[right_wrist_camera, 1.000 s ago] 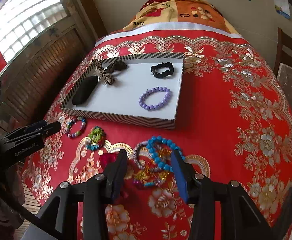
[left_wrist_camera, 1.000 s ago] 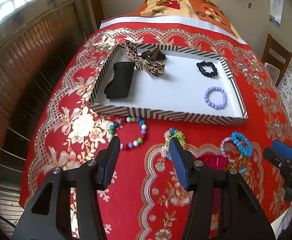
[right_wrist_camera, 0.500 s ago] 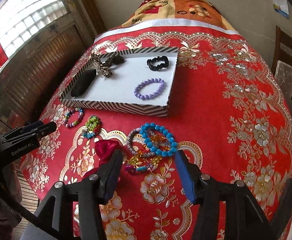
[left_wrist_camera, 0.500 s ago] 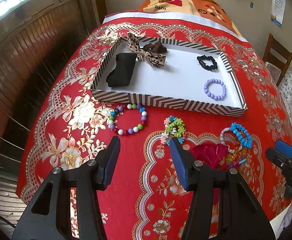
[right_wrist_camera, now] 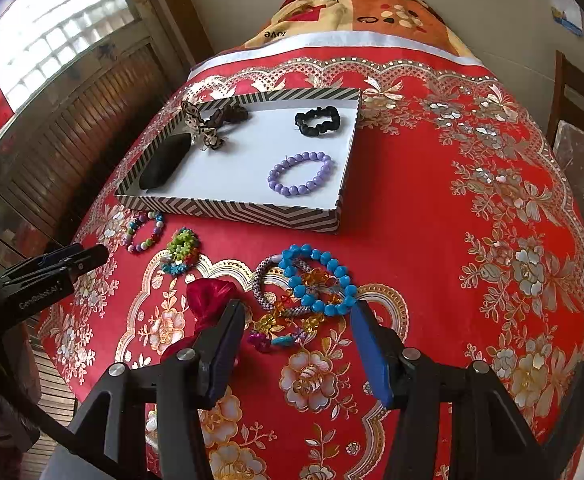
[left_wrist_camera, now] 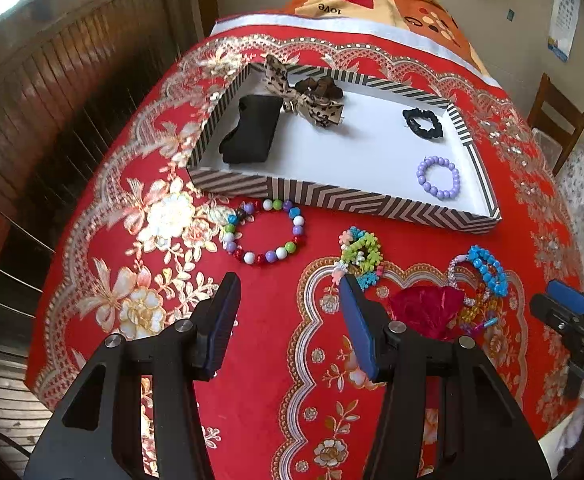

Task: Organize jewelry
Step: 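Move the right gripper toward the blue bead bracelet and red bow, then grasp the blue bead bracelet with the right gripper while the left grasps the multicolour bead bracelet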

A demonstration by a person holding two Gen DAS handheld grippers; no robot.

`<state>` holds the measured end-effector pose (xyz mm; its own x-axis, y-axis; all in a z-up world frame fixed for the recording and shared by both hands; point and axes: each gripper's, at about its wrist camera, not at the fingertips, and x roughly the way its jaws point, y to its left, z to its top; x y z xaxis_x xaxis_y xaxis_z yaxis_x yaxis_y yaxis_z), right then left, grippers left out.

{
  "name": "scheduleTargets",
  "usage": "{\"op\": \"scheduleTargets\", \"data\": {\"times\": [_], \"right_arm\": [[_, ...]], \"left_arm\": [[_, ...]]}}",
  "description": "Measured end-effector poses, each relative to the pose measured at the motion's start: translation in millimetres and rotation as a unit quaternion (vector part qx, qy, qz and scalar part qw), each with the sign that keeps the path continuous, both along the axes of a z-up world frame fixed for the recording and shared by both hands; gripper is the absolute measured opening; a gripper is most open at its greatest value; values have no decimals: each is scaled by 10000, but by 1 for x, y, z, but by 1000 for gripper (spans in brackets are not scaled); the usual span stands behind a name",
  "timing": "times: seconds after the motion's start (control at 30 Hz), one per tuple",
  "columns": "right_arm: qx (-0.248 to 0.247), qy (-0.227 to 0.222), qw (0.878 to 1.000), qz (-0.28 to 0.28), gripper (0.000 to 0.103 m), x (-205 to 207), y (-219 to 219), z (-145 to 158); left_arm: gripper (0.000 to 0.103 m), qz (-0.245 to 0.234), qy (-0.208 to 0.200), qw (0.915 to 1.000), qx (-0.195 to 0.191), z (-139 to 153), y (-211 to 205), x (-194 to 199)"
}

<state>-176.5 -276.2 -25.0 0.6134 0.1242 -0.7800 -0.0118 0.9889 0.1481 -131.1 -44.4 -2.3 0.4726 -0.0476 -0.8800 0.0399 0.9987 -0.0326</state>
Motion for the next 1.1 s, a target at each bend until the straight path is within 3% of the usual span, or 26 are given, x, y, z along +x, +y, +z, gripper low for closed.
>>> {"op": "scheduleTargets", "data": {"times": [0.3, 0.87, 1.1], "right_arm": [[20, 129, 9999, -92, 53, 12, -7, -13], [-80, 274, 9993, -239, 53, 47, -27, -33], [-94, 460, 9988, -151, 38, 62, -33, -42]], "left_arm": [[51, 109, 452, 9967, -671, -17, 30, 12], [51, 501, 725, 9937, -689, -48, 64, 72], [51, 345, 847, 9948, -460, -58, 60, 83]]}}
